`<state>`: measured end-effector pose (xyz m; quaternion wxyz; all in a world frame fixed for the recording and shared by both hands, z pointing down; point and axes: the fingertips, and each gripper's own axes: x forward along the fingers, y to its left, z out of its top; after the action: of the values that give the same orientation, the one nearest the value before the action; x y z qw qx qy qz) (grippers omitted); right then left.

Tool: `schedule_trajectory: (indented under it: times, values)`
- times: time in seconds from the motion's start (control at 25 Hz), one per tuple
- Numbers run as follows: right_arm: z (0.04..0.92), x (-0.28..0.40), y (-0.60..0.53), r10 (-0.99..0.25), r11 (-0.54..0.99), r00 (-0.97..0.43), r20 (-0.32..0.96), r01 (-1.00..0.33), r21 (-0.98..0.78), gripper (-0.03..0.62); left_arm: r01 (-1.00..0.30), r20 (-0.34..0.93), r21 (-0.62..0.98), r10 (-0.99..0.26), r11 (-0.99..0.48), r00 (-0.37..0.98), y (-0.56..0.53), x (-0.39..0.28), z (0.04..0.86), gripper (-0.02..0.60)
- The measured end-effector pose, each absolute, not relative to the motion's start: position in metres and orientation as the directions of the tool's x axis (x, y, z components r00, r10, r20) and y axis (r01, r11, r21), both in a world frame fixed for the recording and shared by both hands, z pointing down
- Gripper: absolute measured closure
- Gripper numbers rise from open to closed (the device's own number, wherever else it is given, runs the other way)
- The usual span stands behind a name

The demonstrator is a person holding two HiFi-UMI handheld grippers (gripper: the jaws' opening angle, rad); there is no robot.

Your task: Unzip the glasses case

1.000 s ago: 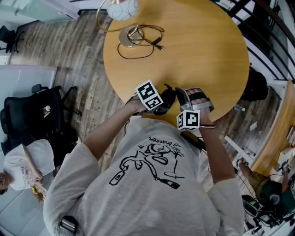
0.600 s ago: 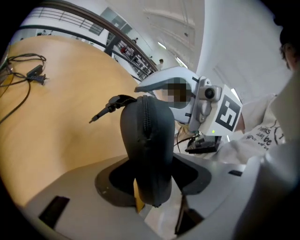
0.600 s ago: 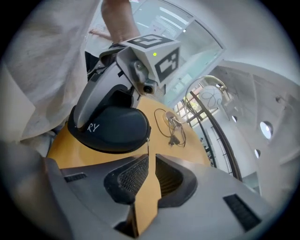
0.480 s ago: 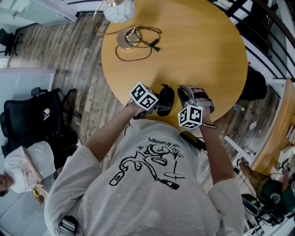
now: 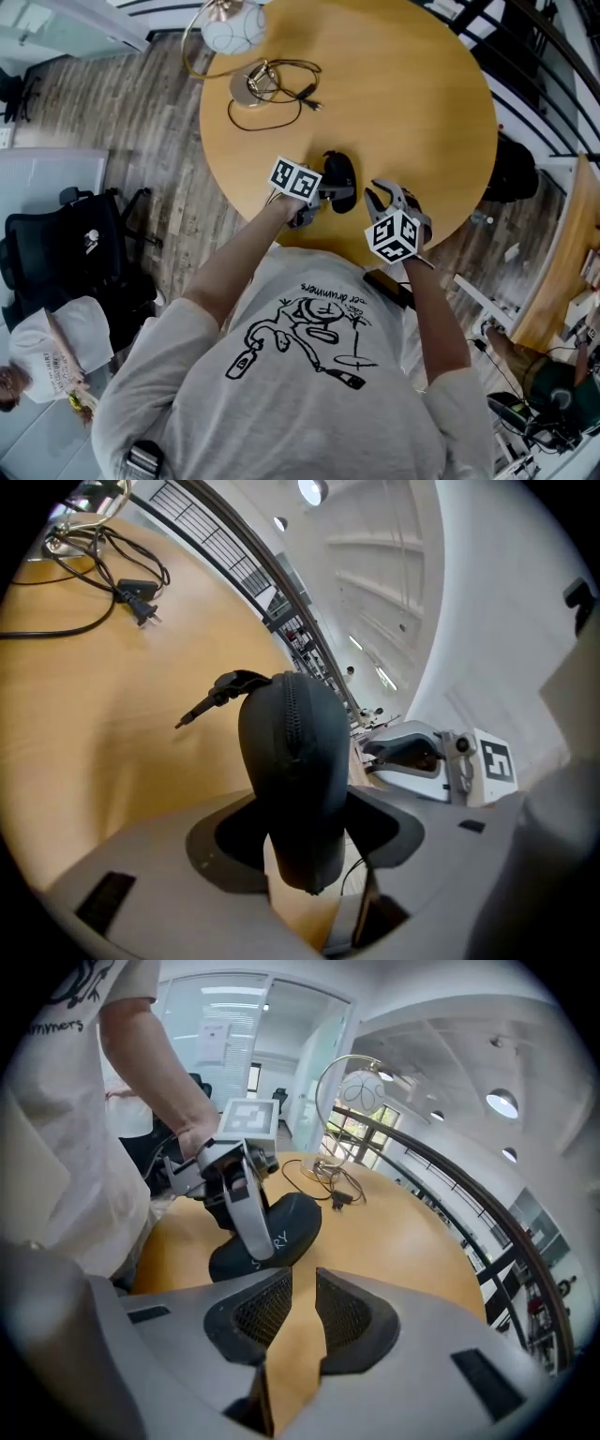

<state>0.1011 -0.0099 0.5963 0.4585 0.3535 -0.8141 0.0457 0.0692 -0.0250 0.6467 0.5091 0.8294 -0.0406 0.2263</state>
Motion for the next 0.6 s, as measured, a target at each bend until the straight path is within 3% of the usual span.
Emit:
schedule_trajectory:
  times: [0.6]
  values:
    - [0.604,0.103,-0.004,-0.518,0.724,-0.33,0.789,-0.661,0.199,0.53,-0.398,0.498,0.799,0.126,-0.45,0.858,-0.053,0.067,0.681,0.331]
